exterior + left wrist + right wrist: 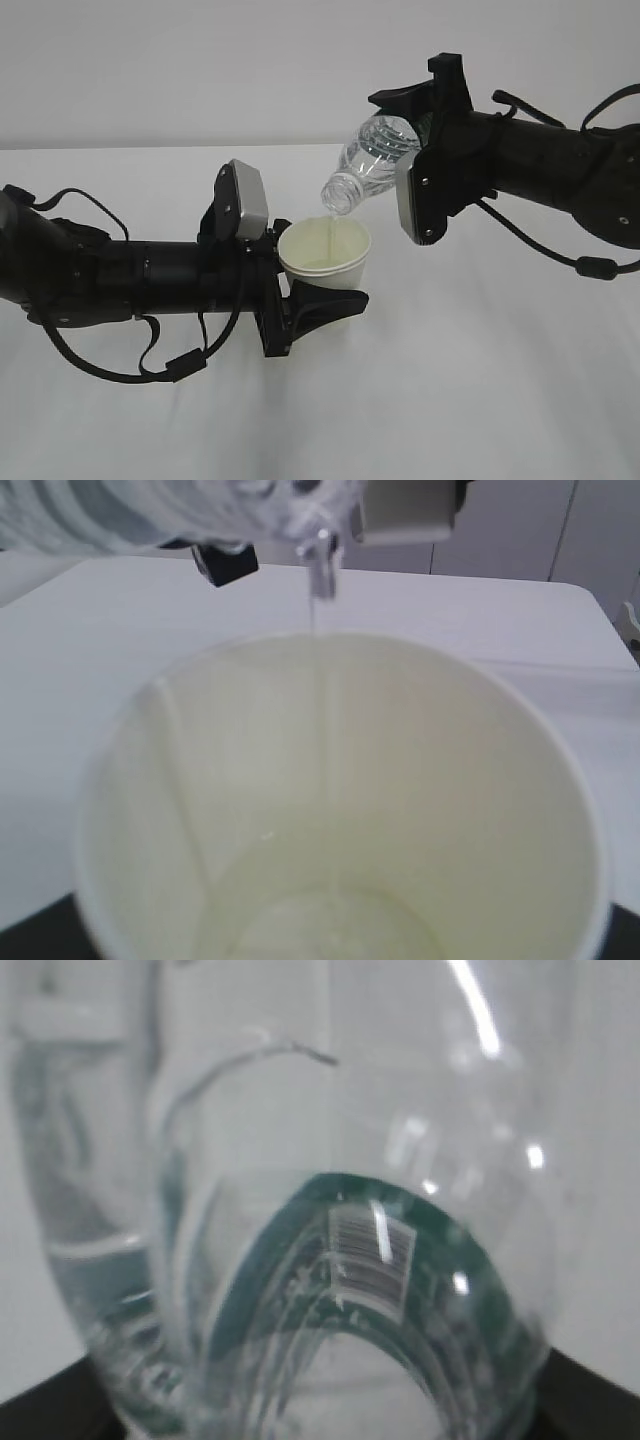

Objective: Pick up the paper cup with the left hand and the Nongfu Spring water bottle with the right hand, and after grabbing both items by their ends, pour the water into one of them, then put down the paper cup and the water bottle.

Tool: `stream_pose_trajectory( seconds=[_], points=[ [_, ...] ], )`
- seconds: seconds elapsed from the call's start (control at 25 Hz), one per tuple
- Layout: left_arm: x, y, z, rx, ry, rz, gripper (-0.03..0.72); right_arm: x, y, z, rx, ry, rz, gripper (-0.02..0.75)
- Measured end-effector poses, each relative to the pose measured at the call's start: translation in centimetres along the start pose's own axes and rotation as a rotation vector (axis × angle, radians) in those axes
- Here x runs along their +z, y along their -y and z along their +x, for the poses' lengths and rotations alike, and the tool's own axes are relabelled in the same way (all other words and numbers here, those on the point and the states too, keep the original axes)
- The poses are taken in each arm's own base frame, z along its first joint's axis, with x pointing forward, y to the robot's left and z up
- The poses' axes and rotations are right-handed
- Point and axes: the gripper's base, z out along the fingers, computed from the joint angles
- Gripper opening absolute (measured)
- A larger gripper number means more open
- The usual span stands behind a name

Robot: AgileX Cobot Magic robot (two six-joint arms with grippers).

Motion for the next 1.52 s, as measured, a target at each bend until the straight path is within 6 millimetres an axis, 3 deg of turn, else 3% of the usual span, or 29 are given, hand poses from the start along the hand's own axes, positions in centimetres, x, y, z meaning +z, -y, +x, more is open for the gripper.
stream_pose_trajectory(
  seconds=[1.52],
  points=[
    [0.0, 0.0, 0.0, 0.0, 0.0, 0.0, 0.485, 0.0, 0.04, 0.0, -0.012, 0.001, 0.004, 0.484]
  ],
)
